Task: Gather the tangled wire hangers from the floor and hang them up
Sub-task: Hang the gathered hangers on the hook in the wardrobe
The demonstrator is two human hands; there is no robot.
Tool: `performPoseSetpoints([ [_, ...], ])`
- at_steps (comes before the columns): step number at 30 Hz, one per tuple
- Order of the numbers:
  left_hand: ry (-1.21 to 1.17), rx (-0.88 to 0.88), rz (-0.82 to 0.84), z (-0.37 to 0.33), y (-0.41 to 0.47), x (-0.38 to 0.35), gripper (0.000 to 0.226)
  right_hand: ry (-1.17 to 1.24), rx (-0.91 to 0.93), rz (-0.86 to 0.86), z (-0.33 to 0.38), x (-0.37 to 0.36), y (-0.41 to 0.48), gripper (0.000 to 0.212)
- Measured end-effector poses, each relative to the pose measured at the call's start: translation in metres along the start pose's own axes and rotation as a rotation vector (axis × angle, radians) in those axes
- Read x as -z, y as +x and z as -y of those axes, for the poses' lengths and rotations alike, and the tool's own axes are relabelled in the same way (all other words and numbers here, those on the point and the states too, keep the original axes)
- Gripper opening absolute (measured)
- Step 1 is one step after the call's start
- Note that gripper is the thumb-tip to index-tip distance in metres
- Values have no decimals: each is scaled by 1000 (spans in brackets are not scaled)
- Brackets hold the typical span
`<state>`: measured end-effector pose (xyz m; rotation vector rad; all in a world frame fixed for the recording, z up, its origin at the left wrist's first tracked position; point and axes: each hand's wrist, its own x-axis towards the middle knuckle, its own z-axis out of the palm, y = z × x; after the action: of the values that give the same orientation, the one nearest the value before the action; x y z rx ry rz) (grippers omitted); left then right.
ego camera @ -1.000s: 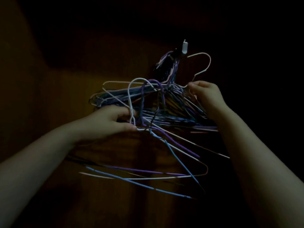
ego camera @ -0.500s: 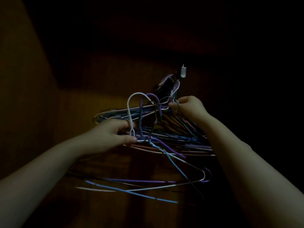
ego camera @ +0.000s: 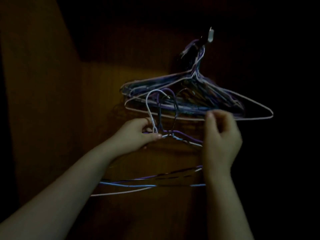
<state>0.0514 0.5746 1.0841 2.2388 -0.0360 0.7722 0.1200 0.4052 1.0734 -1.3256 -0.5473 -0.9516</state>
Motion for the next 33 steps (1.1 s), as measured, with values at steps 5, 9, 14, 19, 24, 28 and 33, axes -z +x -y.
performPoseSetpoints([
  [5, -139, 67, -25, 6, -49, -29, 21, -124, -326, 352, 8, 6, -96, 25],
  [9, -206, 129, -3, 8, -88, -49, 24, -167, -472, 385, 12, 14, -121, 27],
  [14, -350, 195, 44, 12, -123, -55, 26, -222, -532, 374, 10, 27, -142, 12],
  [19, -345, 199, 30, 21, -133, -61, 18, -256, -499, 364, 12, 38, -154, 15],
  [24, -328, 207, 11, 27, -135, -54, 28, -325, -430, 391, 3, 46, -141, 16],
  [28, -252, 203, -10, 35, -133, -31, 22, -411, -336, 450, -11, 59, -119, 16],
  [33, -209, 181, 102, 41, -124, -4, 16, -423, -243, 469, -26, 74, -89, 11],
])
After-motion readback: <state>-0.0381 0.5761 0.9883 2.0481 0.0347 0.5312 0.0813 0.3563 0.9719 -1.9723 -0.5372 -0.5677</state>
